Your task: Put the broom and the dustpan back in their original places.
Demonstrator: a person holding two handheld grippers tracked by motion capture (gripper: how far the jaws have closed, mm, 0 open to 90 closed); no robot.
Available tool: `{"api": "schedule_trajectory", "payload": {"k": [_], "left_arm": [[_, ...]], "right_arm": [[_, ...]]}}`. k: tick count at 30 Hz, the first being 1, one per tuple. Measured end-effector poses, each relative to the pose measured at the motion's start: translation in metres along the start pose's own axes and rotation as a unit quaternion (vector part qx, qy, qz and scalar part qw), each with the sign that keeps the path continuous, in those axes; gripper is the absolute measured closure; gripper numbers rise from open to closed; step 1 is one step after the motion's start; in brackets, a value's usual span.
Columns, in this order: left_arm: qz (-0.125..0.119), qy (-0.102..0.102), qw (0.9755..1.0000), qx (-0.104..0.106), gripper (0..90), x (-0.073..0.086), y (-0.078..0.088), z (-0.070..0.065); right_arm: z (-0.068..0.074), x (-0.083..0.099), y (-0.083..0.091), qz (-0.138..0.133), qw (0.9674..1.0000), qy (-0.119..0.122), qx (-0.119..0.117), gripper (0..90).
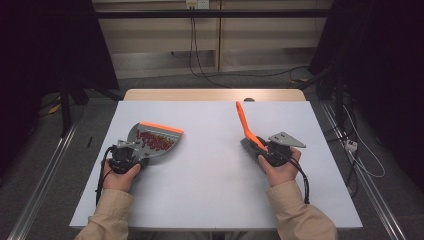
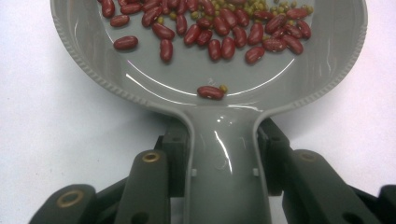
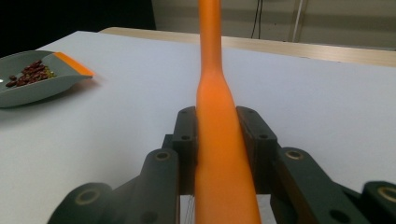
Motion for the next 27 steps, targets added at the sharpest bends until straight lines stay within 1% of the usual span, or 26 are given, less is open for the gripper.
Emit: {"api": "schedule_trajectory", "payload": {"k": [2,6,10,12,13,15,17,20,24,25,27], "left_arm": [[0.001,0.0,1.0,-0.002,63.8,0.0,0.0,0.001],[0.0,0.009,0.9999,-0.011,63.8,0.0,0.001,0.003],[0.002,0.009,0.9998,-0.017,63.6,0.0,0.0,0.003],[-0.002,0.016,0.9998,-0.013,63.1,0.0,0.0,0.002],[-0.001,0.012,0.9999,-0.011,62.7,0.0,0.0,0.001],[-0.006,0.012,0.9998,-0.012,61.8,-0.001,0.0,-0.001],[-0.008,0.017,0.9998,-0.005,60.2,-0.001,0.001,-0.002],[-0.012,0.017,0.9998,0.0,57.5,-0.002,0.002,-0.003],[-0.02,0.02,0.9995,0.01,55.0,-0.002,0.005,-0.007],[-0.02,0.021,0.9995,0.013,54.0,-0.002,0.006,-0.008],[-0.024,0.017,0.9994,0.018,52.9,-0.002,0.007,-0.011]], "right_arm": [[-0.003,-0.001,0.002,-0.002,1.0,0.0,0.002,71.2],[-0.013,-0.003,0.007,-0.005,0.9999,-0.001,0.014,71.3],[-0.024,-0.004,0.012,-0.005,0.9995,0.002,0.03,71.2],[-0.031,-0.004,0.015,-0.006,0.9993,0.003,0.037,71.2],[-0.034,-0.005,0.017,-0.009,0.9991,0.002,0.042,71.2],[-0.041,-0.005,0.02,-0.011,0.9986,0.002,0.052,71.2],[-0.048,-0.004,0.024,-0.01,0.9981,0.001,0.061,71.2],[-0.057,-0.002,0.028,-0.01,0.9972,0.0,0.074,71.2],[-0.066,0.0,0.031,-0.008,0.9955,0.004,0.095,71.2],[-0.067,0.001,0.032,-0.006,0.995,0.008,0.099,71.2],[-0.068,0.004,0.032,0.001,0.9942,0.016,0.106,71.1]]}}
Point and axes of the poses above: each handheld gripper's, and its own axes: y roughly backward along the jaws, x roughly out of its underside, z roughly to its left, the point moved 4 cm from there along -y, roughly forward along the jaws, and after that the axes turned 5 degrees about -x, right-handed, at the moved point
